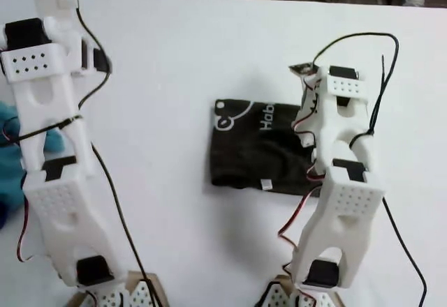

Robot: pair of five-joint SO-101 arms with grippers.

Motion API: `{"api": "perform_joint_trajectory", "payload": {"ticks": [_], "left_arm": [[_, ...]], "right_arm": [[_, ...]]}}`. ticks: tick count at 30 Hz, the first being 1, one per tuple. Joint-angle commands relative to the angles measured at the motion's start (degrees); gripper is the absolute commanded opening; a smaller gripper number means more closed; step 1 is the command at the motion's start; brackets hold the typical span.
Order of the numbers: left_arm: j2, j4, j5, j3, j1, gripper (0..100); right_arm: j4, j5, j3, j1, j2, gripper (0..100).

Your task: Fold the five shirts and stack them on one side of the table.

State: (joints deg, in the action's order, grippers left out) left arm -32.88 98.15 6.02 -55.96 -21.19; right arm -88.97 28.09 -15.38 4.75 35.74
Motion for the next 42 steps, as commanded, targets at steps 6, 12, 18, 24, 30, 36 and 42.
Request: {"api": "perform_joint_trajectory", "payload": {"ticks": [6,12,18,24,30,36,42], "left_arm": [[0.44,-0.88,0.70,-2.33,-0.62,30],[0.53,-0.88,0.70,-2.33,-0.62,30],[0.53,-0.88,0.70,-2.33,-0.62,30],[0.53,-0.88,0.70,-2.33,-0.62,30],[0.53,-0.88,0.70,-2.33,-0.62,30],[0.53,-0.79,0.70,-2.33,-0.62,30],[0.53,-0.70,0.70,-2.33,-0.62,30]], "right_arm": [[-1.45,0.26,-1.58,0.40,-8.40,2.1],[-3.65,2.55,-1.58,0.40,-9.27,2.3],[-3.65,4.92,-2.90,3.21,-9.36,2.5],[-3.38,8.44,-4.66,6.64,-9.27,2.5],[-3.38,10.37,-4.66,6.46,-9.27,15.6],[-3.38,9.85,-8.26,6.73,-9.71,26.2],[1.01,6.42,-17.76,1.45,-9.10,24.8]]}}
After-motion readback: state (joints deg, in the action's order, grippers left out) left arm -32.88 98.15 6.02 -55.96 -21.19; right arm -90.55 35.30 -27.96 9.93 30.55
